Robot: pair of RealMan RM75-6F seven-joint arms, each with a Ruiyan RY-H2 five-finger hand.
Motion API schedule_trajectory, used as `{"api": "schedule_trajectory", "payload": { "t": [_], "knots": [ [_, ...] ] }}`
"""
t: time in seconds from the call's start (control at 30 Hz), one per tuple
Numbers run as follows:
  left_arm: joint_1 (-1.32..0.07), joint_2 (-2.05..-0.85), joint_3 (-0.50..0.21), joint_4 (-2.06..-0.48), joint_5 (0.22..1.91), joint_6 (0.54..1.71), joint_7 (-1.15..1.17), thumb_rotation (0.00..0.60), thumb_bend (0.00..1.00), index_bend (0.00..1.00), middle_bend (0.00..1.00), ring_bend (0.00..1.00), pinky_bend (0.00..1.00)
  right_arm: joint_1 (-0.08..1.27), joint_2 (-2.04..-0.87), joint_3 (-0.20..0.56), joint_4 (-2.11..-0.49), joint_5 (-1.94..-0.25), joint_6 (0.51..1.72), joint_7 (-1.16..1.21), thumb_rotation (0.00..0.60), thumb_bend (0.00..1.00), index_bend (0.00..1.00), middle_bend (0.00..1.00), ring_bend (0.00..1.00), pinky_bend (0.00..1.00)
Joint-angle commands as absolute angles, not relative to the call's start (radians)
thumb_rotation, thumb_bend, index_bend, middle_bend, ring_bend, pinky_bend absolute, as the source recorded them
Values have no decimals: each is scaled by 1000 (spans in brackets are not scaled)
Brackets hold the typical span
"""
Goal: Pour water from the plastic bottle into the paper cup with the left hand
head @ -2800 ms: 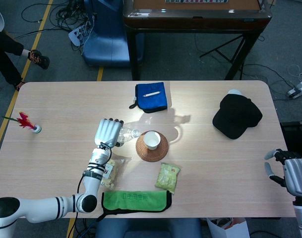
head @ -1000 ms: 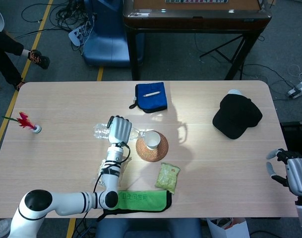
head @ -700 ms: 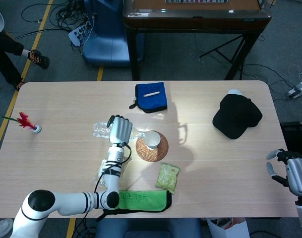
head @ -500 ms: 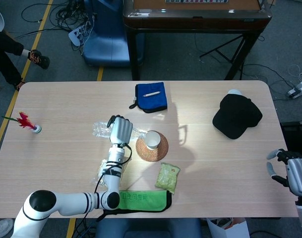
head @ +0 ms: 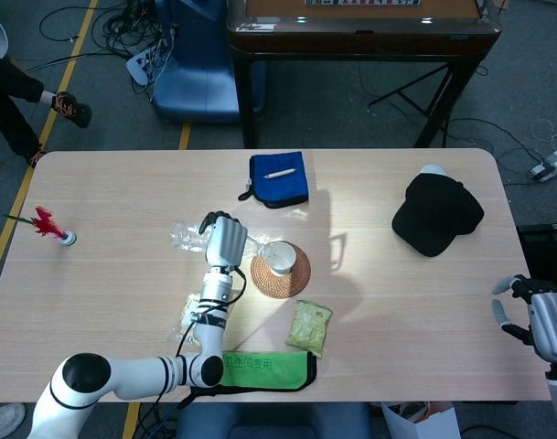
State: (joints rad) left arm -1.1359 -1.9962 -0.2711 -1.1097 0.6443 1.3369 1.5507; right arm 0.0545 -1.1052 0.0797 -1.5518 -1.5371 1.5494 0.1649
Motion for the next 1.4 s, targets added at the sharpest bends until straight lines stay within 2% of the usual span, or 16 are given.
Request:
{"api": "schedule_trajectory", "payload": {
  "t": [0.03,1.1,1.4],
  "knots": [
    [-1136,-2007,-278,-1095,646,1346,1561,600,85,718,789,585,627,54,-1105,80,-1551,-1537,1549,165,600,439,521,480,501,500],
    [-1128,-2032,-315,-1089,674,1355,1623,600,85,716,789,585,627,54,-1105,81,-1552,-1537,1551,168,600,439,521,480,501,500],
    [-1125,-2052,-375,-1105,639,1354,1581,600,85,716,789,585,627,55,-1105,81,-1551,-1535,1547,170,600,439,521,480,501,500]
  ]
}}
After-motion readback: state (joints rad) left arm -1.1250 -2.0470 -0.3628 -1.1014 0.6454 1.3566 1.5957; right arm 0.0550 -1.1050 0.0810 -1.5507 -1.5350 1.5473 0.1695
